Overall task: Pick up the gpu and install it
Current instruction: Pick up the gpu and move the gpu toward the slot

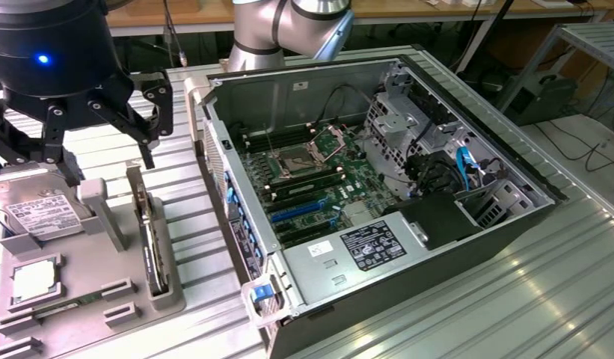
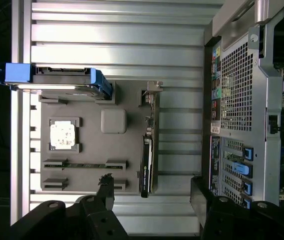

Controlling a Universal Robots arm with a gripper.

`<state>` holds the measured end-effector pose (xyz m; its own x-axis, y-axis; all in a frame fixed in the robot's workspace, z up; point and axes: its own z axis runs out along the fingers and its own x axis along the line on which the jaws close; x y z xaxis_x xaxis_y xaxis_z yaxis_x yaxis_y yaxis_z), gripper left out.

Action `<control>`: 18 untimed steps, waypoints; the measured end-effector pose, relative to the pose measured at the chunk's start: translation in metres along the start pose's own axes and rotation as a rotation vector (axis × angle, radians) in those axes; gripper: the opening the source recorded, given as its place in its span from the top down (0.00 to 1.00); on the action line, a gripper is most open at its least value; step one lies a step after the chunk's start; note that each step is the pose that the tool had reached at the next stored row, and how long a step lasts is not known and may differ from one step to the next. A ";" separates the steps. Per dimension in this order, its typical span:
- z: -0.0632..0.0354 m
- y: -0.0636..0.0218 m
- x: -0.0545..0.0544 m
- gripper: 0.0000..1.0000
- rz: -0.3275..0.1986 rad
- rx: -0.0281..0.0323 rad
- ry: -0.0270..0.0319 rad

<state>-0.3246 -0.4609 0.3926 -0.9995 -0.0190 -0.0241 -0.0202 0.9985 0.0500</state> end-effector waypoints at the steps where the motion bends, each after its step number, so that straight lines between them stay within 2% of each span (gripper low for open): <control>1: 0.0000 0.0000 0.000 0.28 0.000 0.0000 0.0000; 5: 0.0000 0.0001 0.000 0.28 0.000 0.0000 -0.0001; 11: 0.0004 0.0073 0.000 0.28 0.000 0.0000 0.0000; 18: 0.0015 0.0094 0.000 0.28 0.000 0.0001 0.0000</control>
<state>-0.3246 -0.4514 0.3916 -0.9995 -0.0190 -0.0241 -0.0202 0.9985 0.0499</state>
